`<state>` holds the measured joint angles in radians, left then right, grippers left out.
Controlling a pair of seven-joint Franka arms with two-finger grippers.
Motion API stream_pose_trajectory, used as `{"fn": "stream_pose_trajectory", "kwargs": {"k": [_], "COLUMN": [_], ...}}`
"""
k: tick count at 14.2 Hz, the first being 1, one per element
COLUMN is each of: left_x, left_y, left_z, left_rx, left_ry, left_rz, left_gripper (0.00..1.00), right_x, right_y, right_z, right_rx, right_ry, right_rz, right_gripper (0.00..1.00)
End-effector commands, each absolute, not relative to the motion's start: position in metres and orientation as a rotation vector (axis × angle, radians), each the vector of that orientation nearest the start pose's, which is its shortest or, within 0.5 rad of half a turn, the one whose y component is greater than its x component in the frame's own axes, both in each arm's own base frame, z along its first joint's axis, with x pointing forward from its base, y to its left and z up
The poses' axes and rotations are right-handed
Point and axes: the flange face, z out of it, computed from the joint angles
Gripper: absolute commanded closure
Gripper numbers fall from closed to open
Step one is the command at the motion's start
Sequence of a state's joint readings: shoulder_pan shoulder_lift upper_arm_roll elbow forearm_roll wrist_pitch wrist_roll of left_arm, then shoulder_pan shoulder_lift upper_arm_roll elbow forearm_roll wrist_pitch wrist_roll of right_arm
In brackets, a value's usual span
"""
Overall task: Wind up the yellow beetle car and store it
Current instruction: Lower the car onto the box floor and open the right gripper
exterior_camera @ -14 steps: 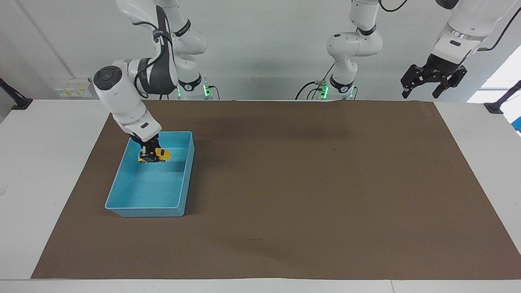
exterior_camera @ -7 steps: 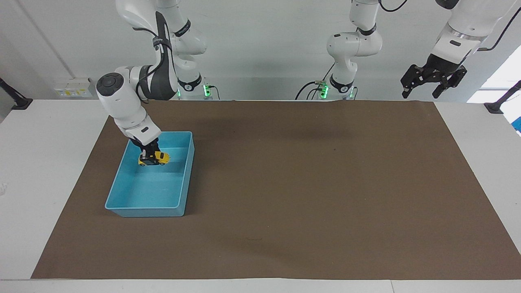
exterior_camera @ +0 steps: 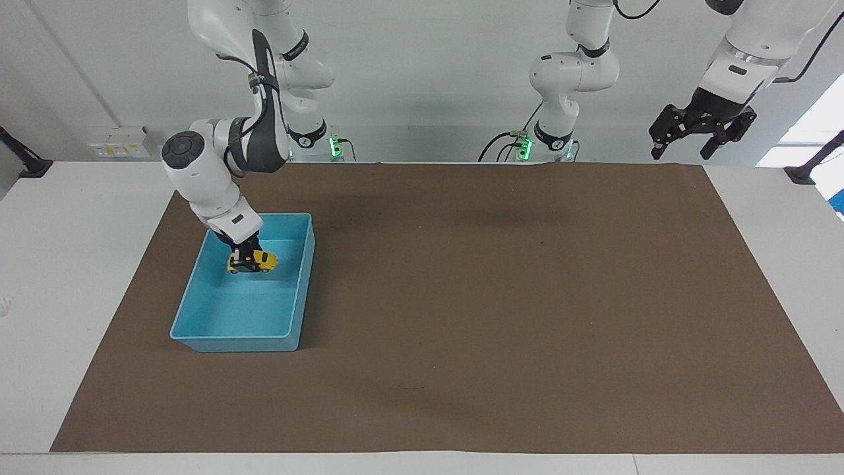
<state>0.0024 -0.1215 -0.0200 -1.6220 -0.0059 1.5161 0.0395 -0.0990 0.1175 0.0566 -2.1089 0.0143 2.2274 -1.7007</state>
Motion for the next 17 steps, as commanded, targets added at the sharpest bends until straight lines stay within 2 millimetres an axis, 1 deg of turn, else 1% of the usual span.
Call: {"fn": "stream_pose_trajectory", "kwargs": {"k": [1, 3, 4, 5, 8, 10, 12, 14, 16, 17], "left_x": [0.505, 0.505, 0.505, 0.505, 0.505, 0.505, 0.505, 0.505, 0.505, 0.505], "left_y": [-0.011, -0.011, -0.011, -0.011, -0.011, -0.011, -0.011, -0.011, -0.011, -0.011], "left_z": [0.666, 0.666, 0.666, 0.666, 0.666, 0.666, 0.666, 0.666, 0.666, 0.666], "left_rx": [-3.155, -3.155, -3.155, -3.155, -3.155, -3.155, -3.155, -3.155, -3.155, -3.155], "left_ry": [0.074, 0.074, 0.074, 0.074, 0.074, 0.074, 0.074, 0.074, 0.074, 0.074], "left_rz": [-0.015, -0.017, -0.015, -0.015, -0.017, -0.015, -0.015, -0.015, -0.017, -0.017], "left_gripper": [0.00, 0.00, 0.00, 0.00, 0.00, 0.00, 0.00, 0.00, 0.00, 0.00], "right_x": [0.560, 0.562, 0.563, 0.564, 0.565, 0.566, 0.565, 0.562, 0.562, 0.562], "right_y": [-0.028, -0.023, -0.025, -0.026, -0.022, -0.028, -0.024, -0.024, -0.024, -0.024], "right_z": [0.351, 0.346, 0.338, 0.335, 0.335, 0.316, 0.312, 0.305, 0.304, 0.305], "right_rx": [2.095, 2.082, 2.087, 2.085, 2.077, 2.094, 2.086, 2.088, 2.085, 2.086], "right_ry": [2.334, 2.338, 2.342, 2.340, 2.339, 2.347, 2.352, 2.350, 2.353, 2.350], "right_rz": [0.028, 0.037, 0.031, 0.035, 0.045, 0.028, 0.029, 0.031, 0.028, 0.030], "right_gripper": [0.97, 0.97, 0.97, 0.97, 0.97, 0.97, 0.97, 0.97, 0.95, 0.91]}}
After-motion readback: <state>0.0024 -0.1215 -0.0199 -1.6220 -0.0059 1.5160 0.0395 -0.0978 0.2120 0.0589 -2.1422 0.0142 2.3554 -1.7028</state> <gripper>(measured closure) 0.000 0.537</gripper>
